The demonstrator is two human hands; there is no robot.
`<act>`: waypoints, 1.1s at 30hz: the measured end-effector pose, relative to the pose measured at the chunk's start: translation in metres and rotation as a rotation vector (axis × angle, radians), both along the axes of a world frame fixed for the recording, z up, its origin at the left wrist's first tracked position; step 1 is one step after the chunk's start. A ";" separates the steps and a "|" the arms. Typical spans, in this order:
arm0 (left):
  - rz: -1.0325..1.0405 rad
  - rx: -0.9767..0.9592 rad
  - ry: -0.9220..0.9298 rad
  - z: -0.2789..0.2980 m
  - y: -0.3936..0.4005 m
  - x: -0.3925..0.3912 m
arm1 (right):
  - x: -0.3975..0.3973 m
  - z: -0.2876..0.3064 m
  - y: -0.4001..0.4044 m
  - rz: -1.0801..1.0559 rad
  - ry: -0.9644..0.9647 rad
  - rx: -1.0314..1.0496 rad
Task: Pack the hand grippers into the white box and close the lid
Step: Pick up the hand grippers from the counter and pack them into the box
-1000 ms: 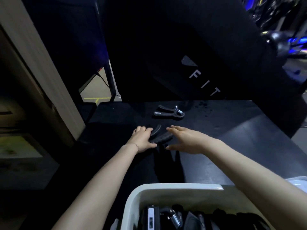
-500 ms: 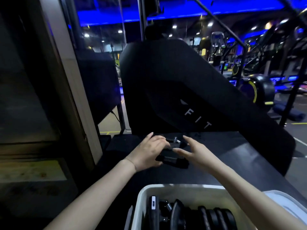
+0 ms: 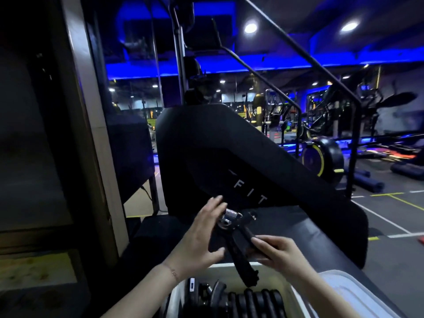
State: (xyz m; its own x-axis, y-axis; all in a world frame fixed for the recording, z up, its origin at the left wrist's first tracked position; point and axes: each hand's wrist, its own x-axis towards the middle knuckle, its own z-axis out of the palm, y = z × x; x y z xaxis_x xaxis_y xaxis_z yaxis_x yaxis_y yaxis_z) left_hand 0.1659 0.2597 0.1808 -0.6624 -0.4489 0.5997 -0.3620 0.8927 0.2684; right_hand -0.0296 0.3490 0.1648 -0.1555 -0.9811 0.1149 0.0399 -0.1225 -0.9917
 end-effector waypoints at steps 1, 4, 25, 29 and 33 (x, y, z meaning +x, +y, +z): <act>-0.015 0.300 0.122 -0.001 0.008 -0.003 | 0.003 -0.004 0.005 -0.028 -0.063 -0.006; -0.185 0.962 0.438 -0.005 0.023 -0.014 | 0.014 -0.009 0.015 -0.048 -0.329 0.019; 0.283 0.550 0.158 -0.045 0.041 -0.042 | -0.004 -0.058 0.040 -0.171 0.923 -0.239; 0.228 0.658 0.131 -0.053 0.034 -0.043 | -0.015 -0.044 0.047 -0.033 1.097 -0.237; 0.150 0.741 0.161 -0.069 0.030 -0.045 | -0.020 -0.024 0.049 0.054 1.354 -0.052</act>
